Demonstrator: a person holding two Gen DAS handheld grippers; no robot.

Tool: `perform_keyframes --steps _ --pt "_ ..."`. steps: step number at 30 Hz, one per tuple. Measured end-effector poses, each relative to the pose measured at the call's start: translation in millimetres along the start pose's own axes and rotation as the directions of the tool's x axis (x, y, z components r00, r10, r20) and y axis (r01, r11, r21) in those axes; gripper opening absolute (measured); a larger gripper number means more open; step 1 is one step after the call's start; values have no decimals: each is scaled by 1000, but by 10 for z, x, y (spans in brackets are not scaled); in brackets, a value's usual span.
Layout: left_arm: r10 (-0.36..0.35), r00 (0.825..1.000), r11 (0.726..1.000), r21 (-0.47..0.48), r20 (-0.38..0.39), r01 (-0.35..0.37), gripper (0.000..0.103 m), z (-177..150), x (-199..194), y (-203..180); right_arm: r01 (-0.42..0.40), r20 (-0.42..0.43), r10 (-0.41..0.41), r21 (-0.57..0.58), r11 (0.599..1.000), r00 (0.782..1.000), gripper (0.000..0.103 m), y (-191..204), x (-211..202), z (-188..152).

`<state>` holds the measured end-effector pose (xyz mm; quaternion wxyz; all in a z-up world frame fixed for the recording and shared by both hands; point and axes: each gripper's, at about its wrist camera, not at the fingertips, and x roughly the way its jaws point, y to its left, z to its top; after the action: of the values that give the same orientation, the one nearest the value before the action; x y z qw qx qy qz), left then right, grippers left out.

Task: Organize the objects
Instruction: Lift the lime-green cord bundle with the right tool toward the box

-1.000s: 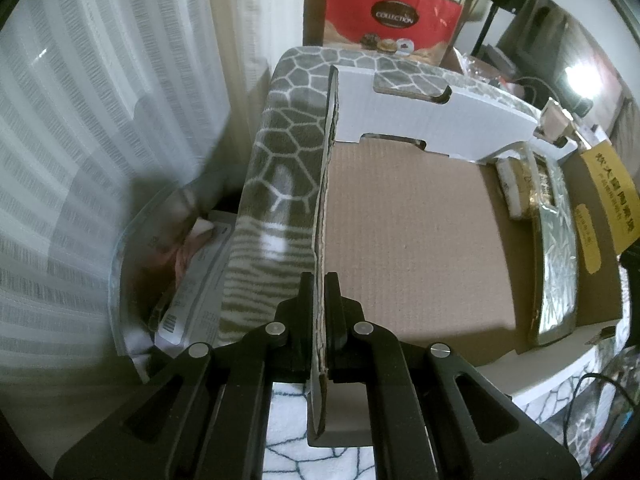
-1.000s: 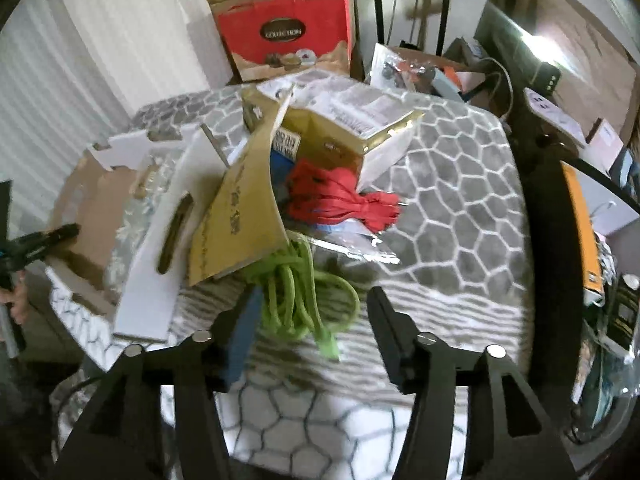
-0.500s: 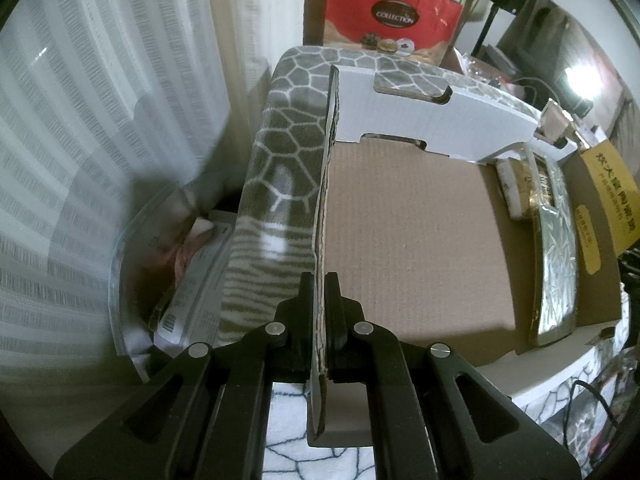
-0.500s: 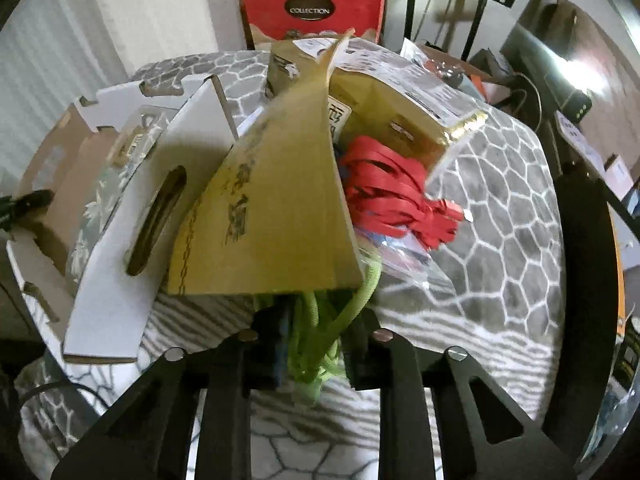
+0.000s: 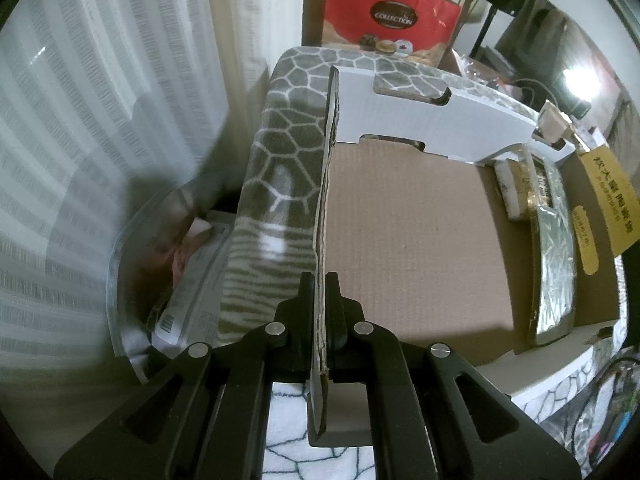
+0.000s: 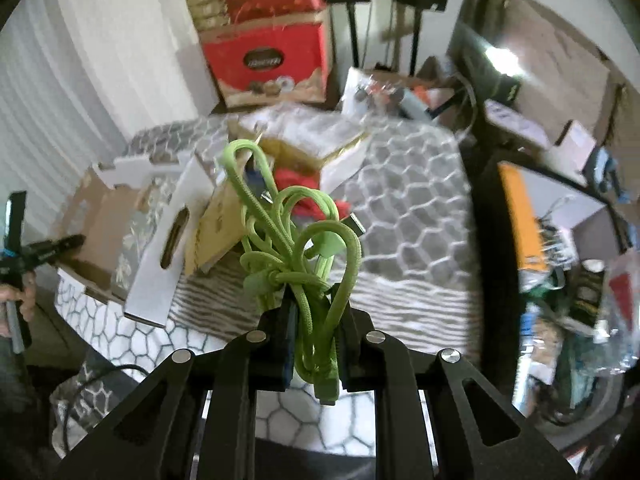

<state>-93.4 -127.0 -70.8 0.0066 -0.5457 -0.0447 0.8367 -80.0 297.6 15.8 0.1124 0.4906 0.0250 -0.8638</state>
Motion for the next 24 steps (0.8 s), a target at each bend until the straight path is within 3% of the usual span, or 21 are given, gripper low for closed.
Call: perform_keyframes --steps 5,9,16,24 --pt "1 1000 1000 0 0 -1 4 0 0 2 -21 65 21 1 1000 998 15 6 -405 110" --pt "1 1000 1000 1 0 -1 4 1 0 2 -79 59 82 -42 996 995 15 228 -451 235" --pt "3 1000 1000 1 0 -3 4 8 3 4 -196 -20 195 -119 973 981 15 917 -41 480" --pt "2 1000 1000 -3 -2 -2 4 21 11 4 -363 -137 353 -56 930 926 15 1661 633 677"
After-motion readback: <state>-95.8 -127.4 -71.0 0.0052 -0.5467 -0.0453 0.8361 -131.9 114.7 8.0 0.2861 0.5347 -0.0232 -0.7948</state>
